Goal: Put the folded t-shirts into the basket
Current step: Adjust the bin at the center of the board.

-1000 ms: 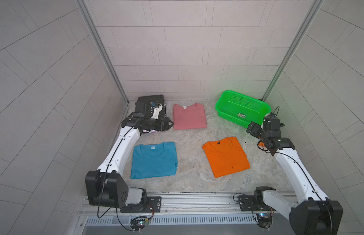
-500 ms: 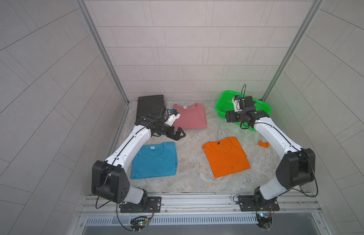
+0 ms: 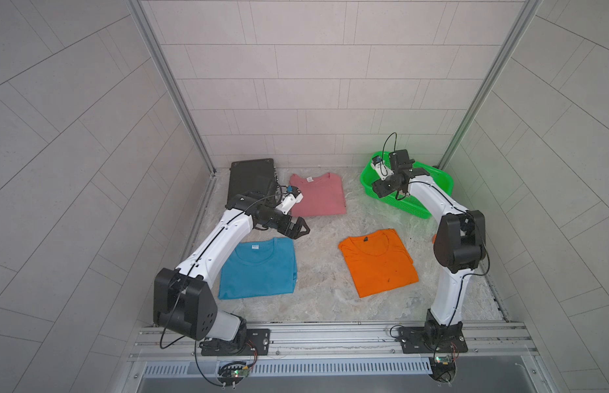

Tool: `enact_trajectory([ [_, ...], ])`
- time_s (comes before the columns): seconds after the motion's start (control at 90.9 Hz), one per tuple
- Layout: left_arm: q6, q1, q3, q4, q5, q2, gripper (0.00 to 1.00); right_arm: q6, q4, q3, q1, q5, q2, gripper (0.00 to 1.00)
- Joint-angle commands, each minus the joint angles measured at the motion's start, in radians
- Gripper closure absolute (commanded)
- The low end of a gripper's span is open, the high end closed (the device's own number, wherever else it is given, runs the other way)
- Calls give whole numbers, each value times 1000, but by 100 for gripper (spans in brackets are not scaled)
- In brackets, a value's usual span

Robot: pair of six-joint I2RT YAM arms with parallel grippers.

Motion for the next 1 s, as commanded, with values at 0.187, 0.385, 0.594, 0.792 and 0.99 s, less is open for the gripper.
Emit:
enact_trajectory([
  [0.187, 19, 3, 21, -24, 13, 18, 0, -281, -313, 184, -83, -205, 192, 37],
  [0.385, 12, 4, 15, -20, 7, 26, 0, -497, -418, 243, -88, -305, 223, 81],
  [0.594, 16, 3, 8, -19, 14, 20, 0, -795, -460, 139, -89, -249, 136, 100],
  [0.792, 16, 3, 5, -18, 27, 17, 0, -977, -442, 16, -86, -348, 19, 100],
  [0.99, 15, 3, 8, -16, 30, 7, 0, -1086, -235, -195, -64, -431, -87, 100],
])
